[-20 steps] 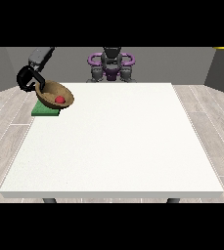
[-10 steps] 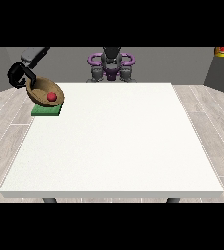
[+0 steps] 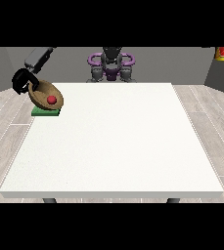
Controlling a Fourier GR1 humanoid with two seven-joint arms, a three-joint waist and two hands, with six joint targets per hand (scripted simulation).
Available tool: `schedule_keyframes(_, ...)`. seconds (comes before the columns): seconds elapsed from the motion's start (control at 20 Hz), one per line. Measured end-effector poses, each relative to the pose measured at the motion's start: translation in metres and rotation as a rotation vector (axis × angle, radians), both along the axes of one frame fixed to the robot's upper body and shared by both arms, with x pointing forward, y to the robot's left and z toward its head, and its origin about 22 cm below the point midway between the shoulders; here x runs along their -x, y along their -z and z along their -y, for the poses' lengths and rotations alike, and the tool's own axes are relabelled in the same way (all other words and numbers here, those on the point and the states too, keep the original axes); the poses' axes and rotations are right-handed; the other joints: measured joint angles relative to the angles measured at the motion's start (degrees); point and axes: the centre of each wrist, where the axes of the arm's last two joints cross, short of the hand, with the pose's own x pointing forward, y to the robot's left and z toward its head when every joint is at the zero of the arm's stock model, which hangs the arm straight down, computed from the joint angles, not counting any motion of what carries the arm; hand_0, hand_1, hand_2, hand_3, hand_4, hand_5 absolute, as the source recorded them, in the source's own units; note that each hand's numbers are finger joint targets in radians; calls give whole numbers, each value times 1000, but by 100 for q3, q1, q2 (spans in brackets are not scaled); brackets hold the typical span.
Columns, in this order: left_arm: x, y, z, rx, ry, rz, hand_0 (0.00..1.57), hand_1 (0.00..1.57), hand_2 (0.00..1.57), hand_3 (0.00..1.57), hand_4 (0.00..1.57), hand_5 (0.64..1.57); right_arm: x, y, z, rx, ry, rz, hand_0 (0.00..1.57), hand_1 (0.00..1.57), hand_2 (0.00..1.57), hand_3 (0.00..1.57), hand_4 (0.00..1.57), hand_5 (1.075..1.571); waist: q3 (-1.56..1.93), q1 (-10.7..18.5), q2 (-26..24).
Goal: Pick the cup and pour the ball into the bowl, then pick the bowl and place it on the pad
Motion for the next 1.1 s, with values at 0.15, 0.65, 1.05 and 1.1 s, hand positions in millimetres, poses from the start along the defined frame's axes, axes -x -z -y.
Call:
schedule_keyframes(0.15, -1, -4, 1, -10, -6, 12, 0, 0, 0, 0, 1199, 1558, 0, 3, 0, -25, 5, 14, 1571, 1571, 1571, 600, 992, 1571, -8, 3, 34)
schedule_keyframes(0.65, 7, -22, -10, -18, -7, 43, 0, 0, 0, 0, 1195, 1561, 11, -1, 23, -39, 138, 24, 1508, 1508, 1412, 824, 0, 1552, 39, 55, 231)
schedule_keyframes(1.05, 9, -22, -17, -24, -20, 70, 0, 0, 0, 0, 1191, 1565, -5, -4, 6, -80, 180, 103, 1434, 1434, 1376, 670, 0, 1534, 23, 115, 381)
schedule_keyframes(1.1, 8, -20, -16, -21, -16, 64, 0, 0, 0, 0, 1191, 1564, -8, -5, 3, -81, 174, 103, 1385, 1385, 1336, 721, 0, 1536, 22, 111, 360)
